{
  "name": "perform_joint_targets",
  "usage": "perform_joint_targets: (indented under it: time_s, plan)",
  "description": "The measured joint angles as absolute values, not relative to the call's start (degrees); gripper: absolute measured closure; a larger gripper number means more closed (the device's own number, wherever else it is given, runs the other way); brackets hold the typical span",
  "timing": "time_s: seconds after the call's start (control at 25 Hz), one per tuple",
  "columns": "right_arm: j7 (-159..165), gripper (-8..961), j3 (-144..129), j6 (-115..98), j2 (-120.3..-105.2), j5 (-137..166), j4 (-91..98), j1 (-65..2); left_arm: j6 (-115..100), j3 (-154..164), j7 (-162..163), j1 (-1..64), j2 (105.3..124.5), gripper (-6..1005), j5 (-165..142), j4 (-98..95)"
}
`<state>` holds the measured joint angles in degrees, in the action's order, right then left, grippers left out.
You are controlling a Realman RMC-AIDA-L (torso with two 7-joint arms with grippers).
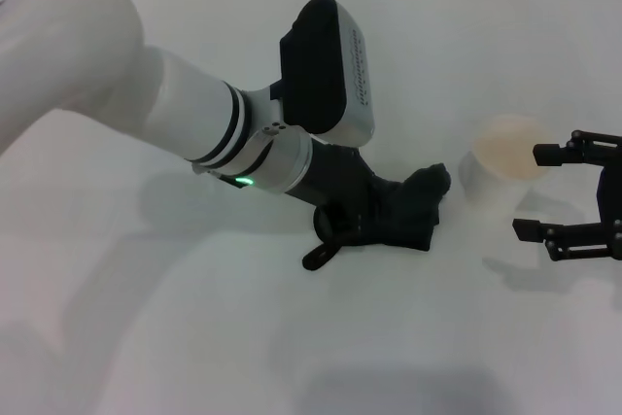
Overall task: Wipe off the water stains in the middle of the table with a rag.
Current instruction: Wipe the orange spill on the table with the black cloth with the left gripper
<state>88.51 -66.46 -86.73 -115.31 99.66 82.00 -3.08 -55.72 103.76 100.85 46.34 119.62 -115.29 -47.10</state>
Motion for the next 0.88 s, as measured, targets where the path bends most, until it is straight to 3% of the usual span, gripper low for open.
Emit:
perform_joint_targets:
  time_s: [0.88]
  plan:
    - [88.26,96,-67.18,-86.75,-115.31,99.58,81.52,-3.08,-54.07,91.39,100.23,43.84,119.26,932,-122.09,-46.87]
